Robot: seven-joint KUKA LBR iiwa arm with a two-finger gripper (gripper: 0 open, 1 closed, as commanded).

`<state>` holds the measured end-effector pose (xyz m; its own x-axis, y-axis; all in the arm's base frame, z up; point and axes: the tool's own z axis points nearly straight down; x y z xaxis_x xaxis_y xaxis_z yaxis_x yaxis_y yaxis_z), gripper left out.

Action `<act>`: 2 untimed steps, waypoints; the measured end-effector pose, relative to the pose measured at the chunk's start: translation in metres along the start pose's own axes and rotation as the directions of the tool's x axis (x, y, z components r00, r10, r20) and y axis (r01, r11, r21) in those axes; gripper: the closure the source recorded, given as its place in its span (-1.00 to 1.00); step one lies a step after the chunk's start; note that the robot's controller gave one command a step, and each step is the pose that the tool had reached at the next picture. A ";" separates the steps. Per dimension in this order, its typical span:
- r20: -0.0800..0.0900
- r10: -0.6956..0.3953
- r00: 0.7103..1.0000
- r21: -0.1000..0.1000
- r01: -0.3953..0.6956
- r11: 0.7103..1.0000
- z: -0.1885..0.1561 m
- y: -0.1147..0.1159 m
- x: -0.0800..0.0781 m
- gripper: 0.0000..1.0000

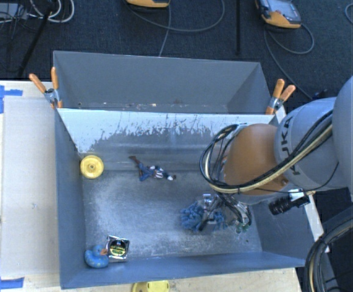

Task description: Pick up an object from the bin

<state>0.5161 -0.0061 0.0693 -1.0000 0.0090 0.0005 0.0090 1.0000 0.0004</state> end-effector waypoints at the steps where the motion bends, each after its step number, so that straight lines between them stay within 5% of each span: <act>1: 0.000 -0.001 1.000 0.000 0.001 1.000 0.000 0.000 0.000 1.00; 2: 0.001 0.045 0.999 0.000 -0.045 0.999 -0.143 0.004 -0.025 1.00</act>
Offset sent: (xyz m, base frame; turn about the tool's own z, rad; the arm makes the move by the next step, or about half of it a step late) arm 0.0246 0.0032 0.1434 0.0481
